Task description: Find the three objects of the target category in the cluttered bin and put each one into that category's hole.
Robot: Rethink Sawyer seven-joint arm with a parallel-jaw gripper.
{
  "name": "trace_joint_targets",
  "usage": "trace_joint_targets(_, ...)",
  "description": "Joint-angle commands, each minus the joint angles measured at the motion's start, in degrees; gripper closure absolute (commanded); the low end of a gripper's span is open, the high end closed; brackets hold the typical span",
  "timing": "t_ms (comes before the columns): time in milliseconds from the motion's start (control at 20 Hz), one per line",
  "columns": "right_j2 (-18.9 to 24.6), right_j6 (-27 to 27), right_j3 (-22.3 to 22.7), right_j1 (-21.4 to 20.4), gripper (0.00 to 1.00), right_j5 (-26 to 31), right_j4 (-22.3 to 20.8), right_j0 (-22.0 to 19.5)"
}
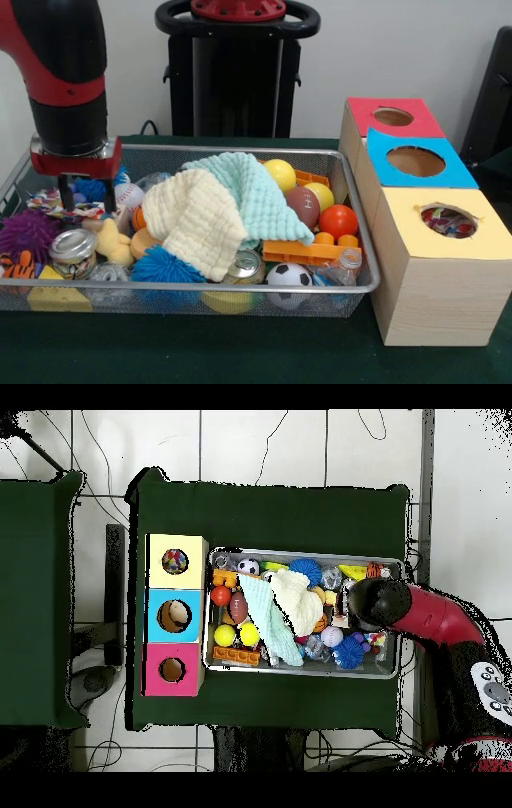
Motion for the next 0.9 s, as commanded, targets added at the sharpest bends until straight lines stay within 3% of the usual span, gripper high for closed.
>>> trace_joint_targets(50,-7.0,12.4,-0.1,3.6,0.0,-1.7,-4.7,4.4)
trace_joint_targets(350,-11.3,12.4,-1.3,4.5,0.0,-1.4,-5.2,7.4)
trace_joint_targets(900,-13.4,12.2,0.7,6.4,0.0,-8.0,-3.8,8.0)
